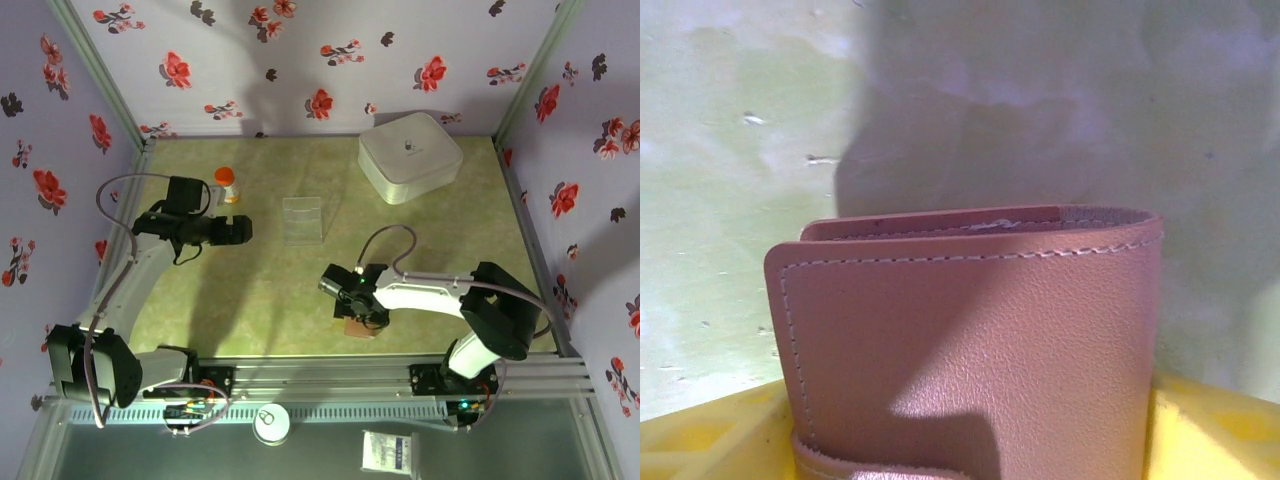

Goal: Take the credit cards out of the card holder

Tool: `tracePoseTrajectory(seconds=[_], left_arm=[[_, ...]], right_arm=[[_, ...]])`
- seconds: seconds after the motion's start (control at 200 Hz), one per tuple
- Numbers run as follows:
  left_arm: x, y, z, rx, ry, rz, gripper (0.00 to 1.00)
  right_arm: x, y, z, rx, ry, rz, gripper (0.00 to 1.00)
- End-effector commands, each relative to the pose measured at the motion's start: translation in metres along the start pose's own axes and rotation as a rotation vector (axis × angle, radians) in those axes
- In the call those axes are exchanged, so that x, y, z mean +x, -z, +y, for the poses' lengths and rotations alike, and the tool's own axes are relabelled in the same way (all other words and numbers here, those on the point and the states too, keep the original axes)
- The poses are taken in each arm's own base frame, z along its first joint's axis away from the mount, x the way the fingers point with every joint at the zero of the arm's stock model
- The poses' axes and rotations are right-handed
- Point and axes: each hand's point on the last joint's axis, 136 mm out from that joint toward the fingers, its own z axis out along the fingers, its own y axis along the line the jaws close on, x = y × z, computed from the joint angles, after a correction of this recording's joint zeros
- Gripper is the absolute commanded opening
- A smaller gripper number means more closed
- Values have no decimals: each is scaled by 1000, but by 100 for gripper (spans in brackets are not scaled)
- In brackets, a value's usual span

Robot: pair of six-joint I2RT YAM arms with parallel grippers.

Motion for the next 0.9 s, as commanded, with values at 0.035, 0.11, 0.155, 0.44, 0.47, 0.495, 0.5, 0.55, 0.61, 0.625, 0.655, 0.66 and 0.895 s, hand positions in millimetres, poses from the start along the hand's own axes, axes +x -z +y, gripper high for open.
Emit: tracePoseTrajectory(seconds=[0.035,0.11,0.155,0.44,0.47,0.495,0.5,0.55,0.61,0.625,0.655,0.66,0.895], left_arm=[[8,-3,3,9,0,37,100],[8,-4,3,10,5,39,100],[9,-4,4,9,6,41,100],[5,0,10,-16,5,21,100],[5,1,12,-19,10,14,100],[4,1,13,-20,12,9,100],[4,1,13,-20,13,7,100],[4,2,14,-23,17,4,100],[4,1,16,-27,23,6,100],[4,1,16,-27,22,5,100],[4,1,17,-28,23,8,100],[4,1,17,-29,23,9,100],[6,-1,19,-32,24,20,100]], right_arm=[[-11,7,4,28,38,-43,76],[-17,9,7,31,67,-53,76],[-22,9,8,33,79,-51,76],[-63,6,40,5,180,-39,75],[-67,5,44,1,192,-36,75],[-70,3,47,1,200,-32,75],[-70,2,48,1,203,-30,75],[-74,-2,54,0,220,-18,75],[-79,-6,61,-2,241,-7,76],[-81,-7,63,-3,245,-4,76],[-82,-10,65,-1,253,4,76],[-82,-11,66,0,254,5,77],[-85,-22,77,-9,282,41,87]])
